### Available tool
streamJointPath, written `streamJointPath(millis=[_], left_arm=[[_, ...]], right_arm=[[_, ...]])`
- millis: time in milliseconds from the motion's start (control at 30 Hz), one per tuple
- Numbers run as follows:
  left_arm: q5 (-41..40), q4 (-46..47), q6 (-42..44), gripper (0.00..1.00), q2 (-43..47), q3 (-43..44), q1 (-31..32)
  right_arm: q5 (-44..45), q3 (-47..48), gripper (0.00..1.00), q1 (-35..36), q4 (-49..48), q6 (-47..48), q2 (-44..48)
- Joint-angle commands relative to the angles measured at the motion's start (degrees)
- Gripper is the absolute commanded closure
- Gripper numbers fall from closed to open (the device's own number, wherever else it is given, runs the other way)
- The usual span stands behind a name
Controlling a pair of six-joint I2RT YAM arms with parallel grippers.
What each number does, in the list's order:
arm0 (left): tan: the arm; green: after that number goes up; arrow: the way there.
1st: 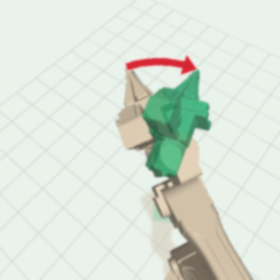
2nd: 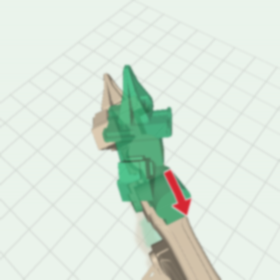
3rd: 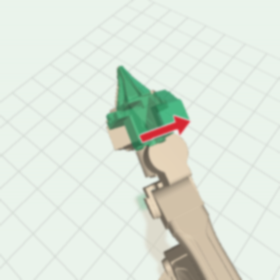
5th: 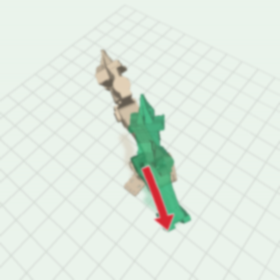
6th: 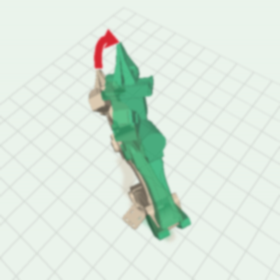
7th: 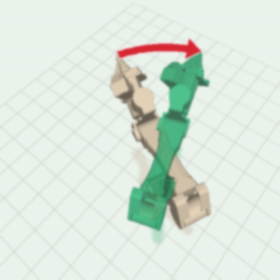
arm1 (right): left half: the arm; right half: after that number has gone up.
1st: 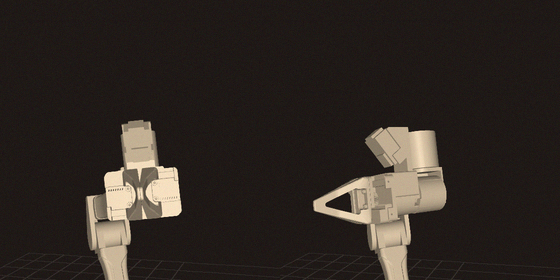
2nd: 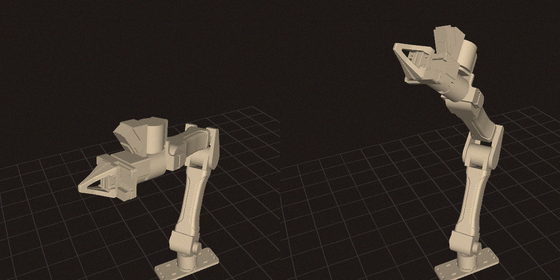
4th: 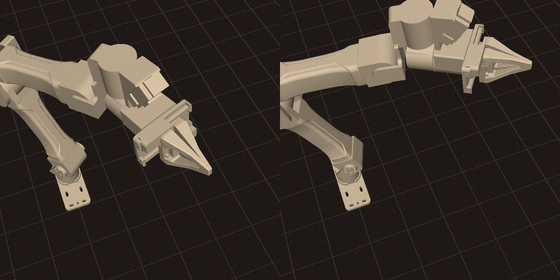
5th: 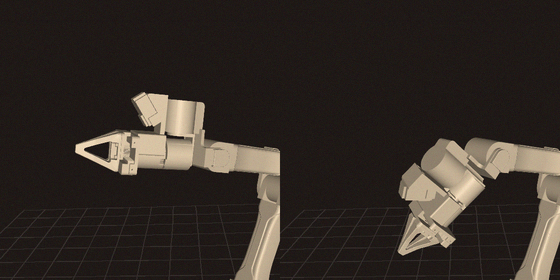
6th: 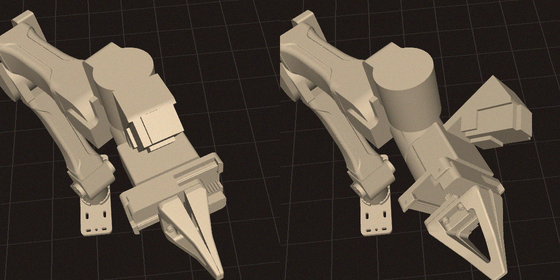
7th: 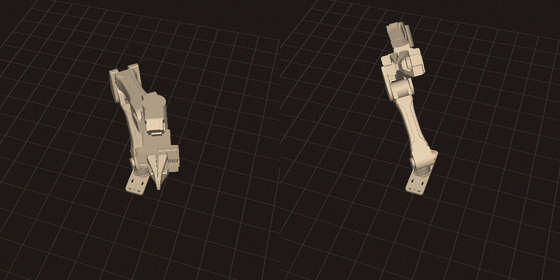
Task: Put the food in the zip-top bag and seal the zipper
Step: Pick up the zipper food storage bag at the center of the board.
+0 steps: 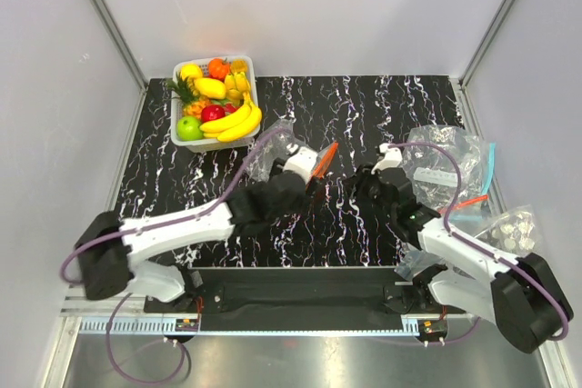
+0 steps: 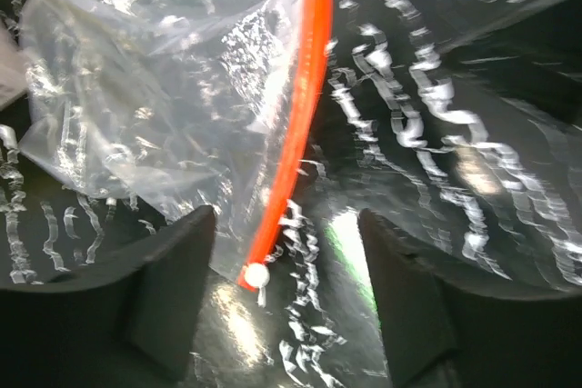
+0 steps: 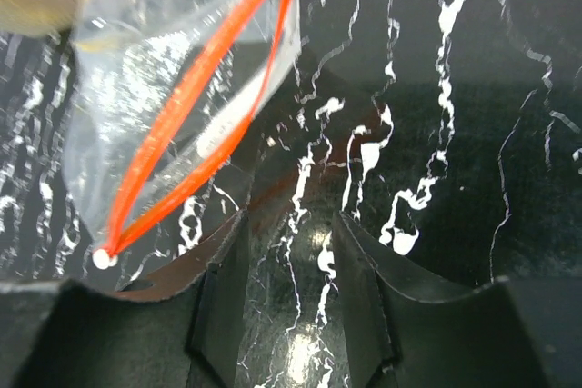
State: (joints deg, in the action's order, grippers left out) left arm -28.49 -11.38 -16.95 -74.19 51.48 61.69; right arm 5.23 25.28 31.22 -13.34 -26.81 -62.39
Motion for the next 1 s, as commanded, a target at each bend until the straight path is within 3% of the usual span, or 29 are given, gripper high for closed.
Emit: streamJointPath(millis=[0,333,600,700,800,833,933,967], left_arm=[[-8.7,-8.0,2.9,0.33,-7.3,7.4,0.7],[-16.5,-13.0,5.7,0.42,-23.1,19.3,1.6],[-16.6,-12.6,7.5,0.43,-26.1,21.9,2.4],[-17.6,-12.8,6.8,0.49,-28.5,22.3,2.4],[-17.7,-11.6,6.2,0.62,-29.4,21.2,2.2],[-17.1,-11.0,6.1,0.77,-29.5,21.1,2.2],[-14.9,-10.7,5.0,1.00,-28.6,20.3,1.4],[-13.8,-10.1,4.7,1.00,-27.7,19.8,1.1]], right_arm=[[4.0,-1.8,0.52,0.0,-5.7,-0.4,4.8],[10.9,-4.8,0.52,0.0,-3.9,-0.5,12.5],[12.2,-4.9,0.52,0.0,-3.2,-0.7,13.3],[12.9,-5.3,0.52,0.0,-3.0,-0.6,14.8],[13.4,-5.9,0.53,0.0,-3.0,-0.7,15.7],[13.3,-5.9,0.53,-0.1,-3.0,-0.9,15.7],[11.2,-5.9,0.53,-0.1,-3.9,-0.7,14.9],[9.7,-5.9,0.53,0.0,-4.4,-0.2,14.4]])
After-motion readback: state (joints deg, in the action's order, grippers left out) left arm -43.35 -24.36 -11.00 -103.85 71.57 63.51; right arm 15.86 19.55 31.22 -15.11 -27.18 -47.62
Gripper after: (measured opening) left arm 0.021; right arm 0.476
